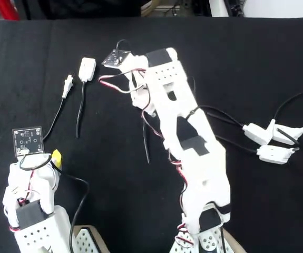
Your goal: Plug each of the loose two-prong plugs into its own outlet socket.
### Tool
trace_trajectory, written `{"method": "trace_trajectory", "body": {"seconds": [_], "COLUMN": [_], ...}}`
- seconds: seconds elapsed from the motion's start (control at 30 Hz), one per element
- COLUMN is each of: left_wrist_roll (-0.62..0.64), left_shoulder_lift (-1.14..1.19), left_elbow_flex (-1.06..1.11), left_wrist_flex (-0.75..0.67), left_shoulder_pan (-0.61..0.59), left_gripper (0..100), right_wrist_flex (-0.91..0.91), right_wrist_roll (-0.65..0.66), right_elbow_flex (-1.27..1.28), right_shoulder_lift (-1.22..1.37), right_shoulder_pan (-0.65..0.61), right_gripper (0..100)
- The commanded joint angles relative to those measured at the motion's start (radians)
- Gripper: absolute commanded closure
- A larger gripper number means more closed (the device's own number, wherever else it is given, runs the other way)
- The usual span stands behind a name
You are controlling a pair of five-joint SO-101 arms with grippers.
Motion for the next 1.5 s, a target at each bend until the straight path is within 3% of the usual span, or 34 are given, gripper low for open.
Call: {"method": "trace_trajectory", "body": {"seconds": [0.0,0.23,0.47,0.6,0.8,1.0,1.2,1.33,1.47], "left_wrist_roll": [-0.026,0.015,0.052,0.06,0.226,0.431,0.54,0.595,0.552], "left_shoulder_lift": [-0.005,-0.005,-0.005,-0.005,-0.005,-0.006,-0.006,-0.006,-0.006], "left_elbow_flex": [-0.005,-0.01,-0.038,-0.058,-0.125,-0.173,-0.332,-0.456,-0.409], "left_wrist_flex": [-0.015,-0.025,-0.014,0.003,0.043,-0.011,0.068,0.13,0.063], "left_shoulder_pan": [0.019,0.027,0.007,-0.039,-0.044,-0.024,0.114,0.331,0.532], "left_gripper": [76,76,76,76,76,76,76,76,76], "right_wrist_flex": [0.058,0.038,-0.101,-0.256,-0.73,-0.724,-0.721,-0.732,-0.735], "right_wrist_roll": [0.003,-0.011,-0.054,-0.087,-0.229,-0.301,-0.328,-0.388,-0.405], "right_elbow_flex": [-0.048,0.191,0.598,0.878,1.299,1.31,1.317,1.348,1.382], "right_shoulder_lift": [-0.088,-0.282,-0.71,-0.877,-0.987,-1.165,-1.279,-1.288,-1.33], "right_shoulder_pan": [-0.005,-0.117,-0.356,-0.394,-0.399,-0.4,-0.439,-0.437,-0.44], "right_gripper": [95.6,97.6,97.8,97.9,98.5,98.5,98.6,98.6,98.6]}}
